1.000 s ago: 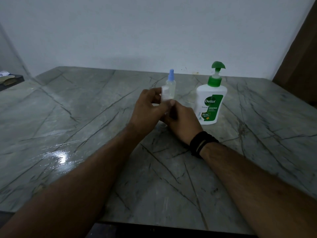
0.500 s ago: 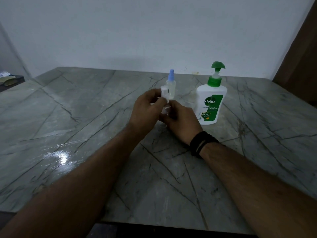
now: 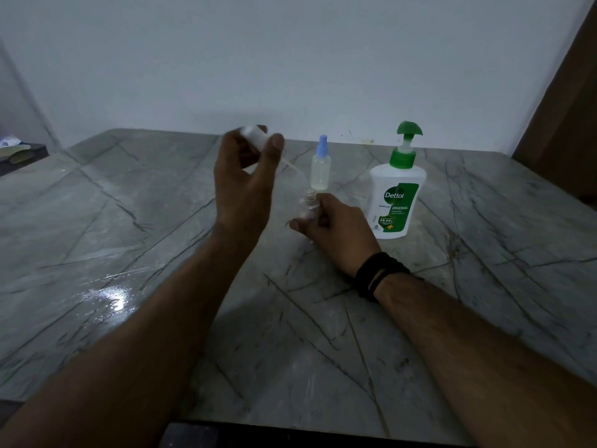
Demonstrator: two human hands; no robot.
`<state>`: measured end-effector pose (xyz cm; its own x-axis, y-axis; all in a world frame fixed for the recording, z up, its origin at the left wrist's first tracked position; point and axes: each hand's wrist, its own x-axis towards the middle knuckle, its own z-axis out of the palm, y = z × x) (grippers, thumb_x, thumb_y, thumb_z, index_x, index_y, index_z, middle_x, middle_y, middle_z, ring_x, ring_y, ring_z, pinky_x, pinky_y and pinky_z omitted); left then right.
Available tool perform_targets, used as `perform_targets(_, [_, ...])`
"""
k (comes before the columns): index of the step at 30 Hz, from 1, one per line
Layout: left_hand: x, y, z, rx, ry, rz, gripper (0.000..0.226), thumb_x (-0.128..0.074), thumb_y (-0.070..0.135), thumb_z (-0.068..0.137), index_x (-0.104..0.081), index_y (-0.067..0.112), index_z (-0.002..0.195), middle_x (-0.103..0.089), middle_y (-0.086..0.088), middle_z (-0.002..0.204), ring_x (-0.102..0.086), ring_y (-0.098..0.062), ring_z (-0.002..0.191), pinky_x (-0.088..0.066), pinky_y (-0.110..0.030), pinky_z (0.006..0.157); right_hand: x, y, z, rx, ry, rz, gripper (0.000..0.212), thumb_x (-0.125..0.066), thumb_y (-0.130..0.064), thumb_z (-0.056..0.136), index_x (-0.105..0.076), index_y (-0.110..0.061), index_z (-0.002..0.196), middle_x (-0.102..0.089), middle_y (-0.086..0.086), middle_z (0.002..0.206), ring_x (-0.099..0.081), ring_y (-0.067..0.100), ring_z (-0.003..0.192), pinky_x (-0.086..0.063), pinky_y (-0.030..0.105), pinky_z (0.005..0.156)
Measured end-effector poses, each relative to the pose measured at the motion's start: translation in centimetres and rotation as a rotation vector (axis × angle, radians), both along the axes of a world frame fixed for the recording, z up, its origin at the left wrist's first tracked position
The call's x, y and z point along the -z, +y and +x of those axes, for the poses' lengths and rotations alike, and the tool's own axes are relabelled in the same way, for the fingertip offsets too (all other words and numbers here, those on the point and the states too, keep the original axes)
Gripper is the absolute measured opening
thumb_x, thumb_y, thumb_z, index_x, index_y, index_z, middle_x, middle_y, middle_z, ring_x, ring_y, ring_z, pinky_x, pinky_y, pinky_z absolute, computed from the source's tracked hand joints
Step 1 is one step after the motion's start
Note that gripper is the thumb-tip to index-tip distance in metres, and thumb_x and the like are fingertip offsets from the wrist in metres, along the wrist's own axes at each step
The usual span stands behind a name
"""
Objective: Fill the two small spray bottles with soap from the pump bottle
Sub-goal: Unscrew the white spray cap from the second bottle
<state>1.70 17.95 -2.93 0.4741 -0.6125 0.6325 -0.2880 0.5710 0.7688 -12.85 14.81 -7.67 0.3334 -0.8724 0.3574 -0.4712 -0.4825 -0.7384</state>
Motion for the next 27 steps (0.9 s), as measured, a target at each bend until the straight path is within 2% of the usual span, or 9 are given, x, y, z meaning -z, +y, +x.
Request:
perform_targets(2, [-0.3,0.2,0.9,-0.047,0.077,-0.012,0.027,-0.067,0.034,0.090,-0.053,0.021,0.108,-0.062,-0.009,0.108,-0.063,-0.021,0.098,-0.058,-0.042,0.081,0.1,-0.1,0.0,-0.003,-0.002,-0.005,0.047,-0.073,-0.047,0.084,-0.059,-0.026,0.124,-0.072,-0.006,0.105,-0.067,0.009,0.097,-0.054,0.033,0.094])
perform_targets(4, [0.1,0.3,1.5,-0.095,0.061,0.027,0.027,-0.068,0.031,0.089,-0.052,0.020,0.108,-0.060,-0.004,0.105,-0.062,-0.011,0.091,-0.057,-0.029,0.075,0.1,-0.1,0.1,-0.007,-0.011,-0.006,0.051,-0.073,-0.048,0.084,-0.058,-0.024,0.126,-0.071,-0.005,0.105,-0.067,0.009,0.097,-0.054,0.031,0.093])
perform_targets(6, [1.3,0.2,1.8,-0.192,-0.147,0.154,0.026,-0.069,0.028,0.089,-0.052,0.018,0.106,-0.058,0.003,0.100,-0.058,-0.004,0.083,-0.050,-0.018,0.066,0.0,0.0,0.1,-0.013,-0.012,-0.018,0.055,-0.073,-0.049,0.083,-0.058,-0.022,0.129,-0.070,-0.005,0.104,-0.066,0.009,0.096,-0.053,0.029,0.092])
perform_targets(8, [2.9,-0.2,2.0,-0.266,-0.444,0.318,0.025,-0.070,0.029,0.087,-0.051,0.021,0.103,-0.057,0.005,0.096,-0.055,-0.005,0.080,-0.043,-0.016,0.063,0.0,0.1,0.0,-0.016,-0.004,-0.026,0.057,-0.073,-0.046,0.084,-0.056,-0.020,0.131,-0.068,-0.006,0.101,-0.065,0.008,0.094,-0.052,0.027,0.091])
perform_targets(11, [4.2,-0.5,2.2,-0.236,-0.736,0.568,0.029,-0.066,0.037,0.085,-0.050,0.032,0.109,-0.056,0.003,0.107,-0.056,-0.016,0.096,-0.051,-0.035,0.080,0.0,0.2,-0.1,-0.017,-0.003,-0.060,0.048,-0.068,-0.035,0.090,-0.055,-0.017,0.133,-0.070,-0.004,0.102,-0.066,0.010,0.096,-0.053,0.031,0.094])
perform_targets(13, [4.0,-0.3,2.1,-0.217,-0.838,0.716,0.028,-0.060,0.042,0.087,-0.051,0.038,0.114,-0.052,0.001,0.118,-0.050,-0.021,0.111,-0.046,-0.048,0.093,0.0,0.2,-0.1,-0.018,-0.001,-0.080,0.041,-0.063,-0.030,0.093,-0.056,-0.018,0.131,-0.071,-0.003,0.103,-0.066,0.011,0.096,-0.053,0.033,0.093])
perform_targets(15, [3.8,0.0,1.9,-0.190,-0.903,0.795,0.029,-0.057,0.044,0.089,-0.051,0.039,0.117,-0.048,-0.001,0.126,-0.043,-0.024,0.121,-0.040,-0.051,0.100,0.0,0.2,-0.1,-0.019,0.004,-0.090,0.038,-0.061,-0.029,0.094,-0.056,-0.018,0.129,-0.071,-0.004,0.104,-0.066,0.011,0.095,-0.054,0.034,0.092])
perform_targets(22, [3.5,0.1,1.2,-0.083,-0.981,0.772,0.053,-0.064,0.049,0.082,-0.047,0.032,0.128,-0.039,-0.001,0.135,-0.036,-0.022,0.126,-0.035,-0.043,0.100,0.3,-0.1,-0.1,0.005,0.033,-0.153,0.025,-0.067,-0.023,0.084,-0.060,-0.019,0.108,-0.055,-0.003,0.100,-0.058,0.011,0.088,-0.054,0.037,0.086])
perform_targets(27, [3.9,-0.3,0.7,0.010,-0.950,0.692,0.062,-0.065,0.053,0.083,-0.046,0.025,0.135,-0.045,0.001,0.139,-0.037,-0.022,0.128,-0.037,-0.039,0.100,0.3,-0.1,-0.1,-0.014,-0.011,-0.131,0.046,-0.067,-0.022,0.087,-0.056,-0.017,0.132,-0.059,-0.003,0.111,-0.061,0.013,0.099,-0.054,0.034,0.092])
